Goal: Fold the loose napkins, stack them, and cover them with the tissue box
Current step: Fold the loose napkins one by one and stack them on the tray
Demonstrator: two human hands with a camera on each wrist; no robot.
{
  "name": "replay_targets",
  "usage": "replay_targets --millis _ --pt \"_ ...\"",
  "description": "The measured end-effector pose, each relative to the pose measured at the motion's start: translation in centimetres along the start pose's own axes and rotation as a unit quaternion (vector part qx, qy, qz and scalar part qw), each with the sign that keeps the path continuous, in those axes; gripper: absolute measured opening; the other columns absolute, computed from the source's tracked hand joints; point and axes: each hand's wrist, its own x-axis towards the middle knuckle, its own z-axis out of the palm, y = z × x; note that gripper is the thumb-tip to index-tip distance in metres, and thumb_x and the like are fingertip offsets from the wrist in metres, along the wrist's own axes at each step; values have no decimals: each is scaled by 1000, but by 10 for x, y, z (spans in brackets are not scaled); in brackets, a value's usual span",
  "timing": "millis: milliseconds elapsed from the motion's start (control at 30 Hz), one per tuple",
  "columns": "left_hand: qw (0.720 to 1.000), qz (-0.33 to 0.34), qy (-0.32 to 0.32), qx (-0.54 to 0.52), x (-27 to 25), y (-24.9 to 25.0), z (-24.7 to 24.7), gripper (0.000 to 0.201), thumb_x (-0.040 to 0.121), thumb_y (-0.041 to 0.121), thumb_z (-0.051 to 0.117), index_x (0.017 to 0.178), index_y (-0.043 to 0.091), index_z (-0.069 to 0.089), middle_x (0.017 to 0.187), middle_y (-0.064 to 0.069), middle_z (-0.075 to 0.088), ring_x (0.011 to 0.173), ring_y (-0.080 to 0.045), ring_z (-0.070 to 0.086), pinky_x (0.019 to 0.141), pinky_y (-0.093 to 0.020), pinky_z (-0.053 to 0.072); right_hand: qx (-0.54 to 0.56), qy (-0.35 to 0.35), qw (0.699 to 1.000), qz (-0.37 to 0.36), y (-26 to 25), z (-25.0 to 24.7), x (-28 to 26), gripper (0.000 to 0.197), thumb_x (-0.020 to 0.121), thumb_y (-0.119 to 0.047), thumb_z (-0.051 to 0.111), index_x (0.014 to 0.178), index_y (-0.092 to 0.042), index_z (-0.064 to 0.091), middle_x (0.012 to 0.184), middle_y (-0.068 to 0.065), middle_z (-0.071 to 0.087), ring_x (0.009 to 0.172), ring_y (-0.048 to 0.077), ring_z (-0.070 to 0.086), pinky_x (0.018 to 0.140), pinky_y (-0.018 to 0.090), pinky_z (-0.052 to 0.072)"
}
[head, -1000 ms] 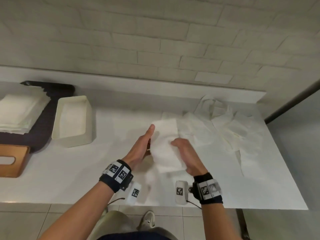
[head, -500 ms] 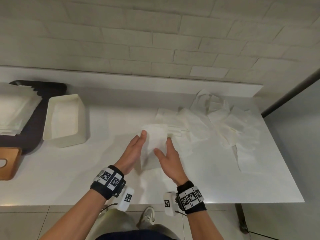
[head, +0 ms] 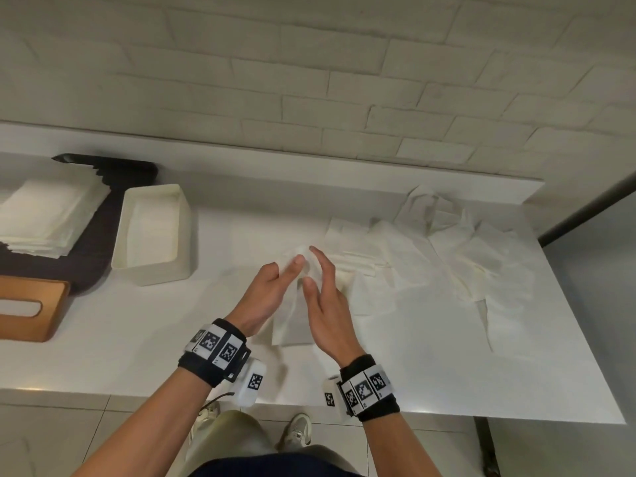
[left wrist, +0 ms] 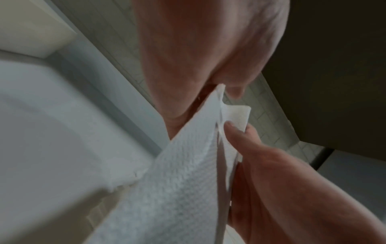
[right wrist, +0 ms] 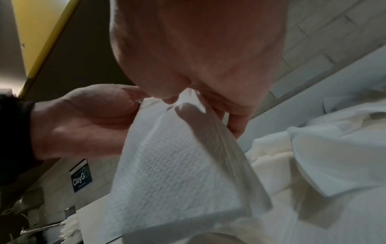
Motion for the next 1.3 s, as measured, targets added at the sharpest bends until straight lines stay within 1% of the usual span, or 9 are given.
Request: replay_targets --millis 100,200,433,567,700,833,967,1100,1300 --pt "999 -1 -5 32 11 -17 -7 66 87 86 62 100 21 64 97 -2 57 89 -26 56 87 -64 52 43 30 999 -3 -2 -1 -2 56 116 -45 45 163 -59 17 164 -34 38 144 -9 47 113 13 39" --pt "997 -10 59 -52 1 -3 -1 89 89 83 61 113 -2 63 107 -8 70 103 -25 69 95 -50 55 68 12 997 43 8 -5 -5 69 109 -26 65 161 -42 23 134 -44 61 125 -11 62 101 10 49" --pt "983 2 41 -179 -11 6 3 35 111 29 57 140 9 63 130 -17 75 123 -35 72 112 -61 51 -16 -64 997 46 24 -22 -12 31 114 -36 53 145 -35 57 135 -13 73 121 0 68 103 26 56" --pt "983 -19 81 -165 -9 -16 -2 30 110 17 60 140 15 63 136 -5 74 129 -29 68 116 -60 47 -64 61 995 48 48 -61 8 19 106 -35 59 124 -30 64 121 -12 71 110 8 67 96 37 54" --pt "985 -50 104 -132 -10 -28 -4 37 108 28 62 145 25 57 140 1 71 131 -25 65 116 -58 48 -246 -3 963 113 94 -97 45 62 91 -58 73 143 -32 51 139 -10 61 130 18 53 112 44 47" --pt "989 -52 94 -97 -9 -43 -9 53 93 47 67 143 33 56 139 5 69 131 -25 64 115 -60 48 -322 -125 933 104 106 -112 65 47 83 -62 82 113 -32 62 104 -11 66 123 26 52 101 41 51" --pt "988 -56 114 -85 -9 -48 -10 47 93 45 64 138 33 58 135 5 71 128 -25 67 114 -59 49 -312 -177 925 121 88 -113 60 88 65 -78 86 139 -47 50 134 -8 51 136 22 38 115 47 42" --pt "987 -57 126 -81 -14 -46 -12 47 93 47 63 138 34 58 136 7 70 128 -23 65 114 -58 49 -349 -242 902 85 82 -109 40 148 48 -37 102 158 -65 8 167 -13 12 151 22 23 125 51 35" --pt "984 -59 143 -84 -17 -47 -16 43 96 45 62 138 34 59 136 8 71 128 -23 66 114 -58 48 -334 -96 936 -48 102 -106 32 53 88 -3 73 131 -34 67 153 -15 45 125 18 64 99 40 57"
